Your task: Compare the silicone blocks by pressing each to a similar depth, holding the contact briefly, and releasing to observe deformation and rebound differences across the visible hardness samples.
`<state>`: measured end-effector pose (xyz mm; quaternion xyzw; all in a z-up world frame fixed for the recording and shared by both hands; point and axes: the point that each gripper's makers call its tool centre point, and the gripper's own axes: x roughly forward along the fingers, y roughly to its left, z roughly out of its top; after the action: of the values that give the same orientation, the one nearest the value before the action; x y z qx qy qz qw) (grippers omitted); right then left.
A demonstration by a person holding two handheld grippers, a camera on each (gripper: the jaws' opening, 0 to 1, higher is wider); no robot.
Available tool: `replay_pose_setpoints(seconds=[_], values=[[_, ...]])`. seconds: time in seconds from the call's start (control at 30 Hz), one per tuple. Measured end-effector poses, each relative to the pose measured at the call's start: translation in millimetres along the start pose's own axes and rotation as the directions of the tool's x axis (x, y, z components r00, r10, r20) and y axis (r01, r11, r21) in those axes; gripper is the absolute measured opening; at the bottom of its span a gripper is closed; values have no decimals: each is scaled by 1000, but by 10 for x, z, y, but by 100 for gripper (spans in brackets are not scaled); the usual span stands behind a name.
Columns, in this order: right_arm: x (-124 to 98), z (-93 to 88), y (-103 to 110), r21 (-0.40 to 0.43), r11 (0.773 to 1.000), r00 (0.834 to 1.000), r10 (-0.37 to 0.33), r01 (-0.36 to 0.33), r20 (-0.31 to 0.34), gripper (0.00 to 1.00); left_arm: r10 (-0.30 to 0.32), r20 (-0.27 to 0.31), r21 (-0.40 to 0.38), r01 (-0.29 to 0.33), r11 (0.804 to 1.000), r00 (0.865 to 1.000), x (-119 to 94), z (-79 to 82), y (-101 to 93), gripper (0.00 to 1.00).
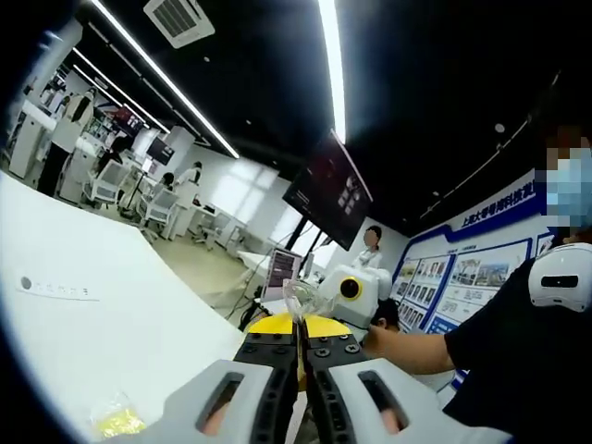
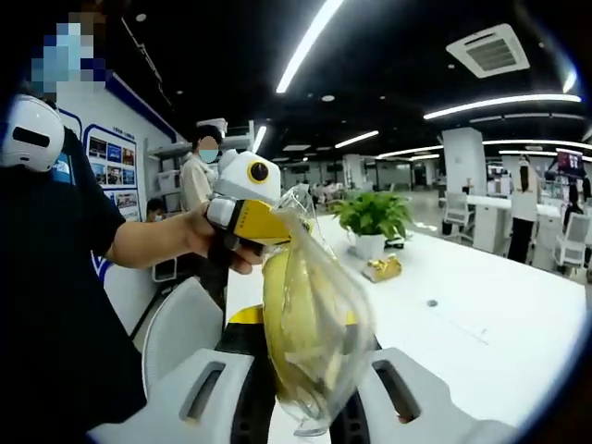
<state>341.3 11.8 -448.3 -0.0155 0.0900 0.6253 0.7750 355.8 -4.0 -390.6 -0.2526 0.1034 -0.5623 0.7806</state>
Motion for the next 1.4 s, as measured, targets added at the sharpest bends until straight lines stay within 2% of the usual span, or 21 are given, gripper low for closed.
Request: replay_pose_setpoints(seconds=[0.1,0.13,0.2,0.27,0.33,0.4,0.43,0.47,0.5,0.6,0.63,0.73,0.8,0.87,0.9,0.93,0.97,1.1,1.2,1.33,1.4], values=[[-9,-32,26,35,999,1000,15,-15,-6,10,1,-16,0,-1,1000,1000,11,-28,6,0],[-13,-46,11,12,1000,1000,0,0,-1,11,3,-21,0,-3,1000,1000,17,-41,2,0],[-34,-62,-21,31,1000,1000,-5,4,2,12,11,-21,1,-11,1000,1000,32,-56,5,0],[-51,-56,-95,13,999,999,-40,39,16,15,14,-12,-8,-14,1000,1000,43,-52,14,0],[-61,-70,-105,58,997,999,-45,45,-5,17,14,10,-56,-14,998,1000,60,-43,33,0],[-69,-79,-148,-2,997,997,-76,76,-16,20,5,16,-76,-4,997,1000,67,-48,35,0],[-79,-77,-208,-47,993,994,-113,112,-13,24,8,23,-85,-6,996,1000,73,-46,38,0],[-87,-98,-216,-44,991,992,-124,123,-20,28,7,15,-109,-5,994,1000,88,-67,28,0],[-89,-144,-221,-39,991,991,-126,125,-35,30,-8,18,-94,10,996,1000,97,-71,0,0],[-97,-164,-192,21,994,994,-107,107,-12,33,-11,12,-111,12,994,1000,99,-90,1,0],[-103,-171,-169,31,995,995,-100,99,2,37,-10,12,-114,12,993,1000,101,-95,3,0],[-120,-215,-198,-4,991,991,-136,136,5,52,-19,6,-128,19,992,1000,126,-109,-19,0],[-141,-275,-221,-7,988,988,-154,154,-18,51,-15,-4,-127,14,992,1000,136,-126,-11,0],[-159,-263,-198,45,989,990,-139,139,10,46,-5,-9,-132,4,991,1000,128,-145,19,0],[-168,-227,-209,55,987,988,-150,148,37,49,-1,-9,-147,0,989,1000,117,-155,33,0],[-178,-185,-230,49,985,983,-166,163,73,54,1,-3,-161,-1,987,1000,100,-159,46,0],[-186,-182,-246,39,984,981,-178,175,82,60,-10,1,-155,10,988,1000,84,-166,37,0],[-165,-262,-250,64,980,979,-193,189,59,87,7,28,-188,-2,982,1000,7,-157,88,0],[-151,-251,-220,55,979,976,-200,196,85,95,24,20,-194,-20,981,1000,-34,-199,121,0],[-155,-145,-203,28,977,964,-215,214,158,96,43,3,-214,-42,976,999,-94,-286,186,0],[-156,-122,-194,44,975,962,-220,216,164,96,59,10,-220,-56,974,998,-124,-308,216,0]])
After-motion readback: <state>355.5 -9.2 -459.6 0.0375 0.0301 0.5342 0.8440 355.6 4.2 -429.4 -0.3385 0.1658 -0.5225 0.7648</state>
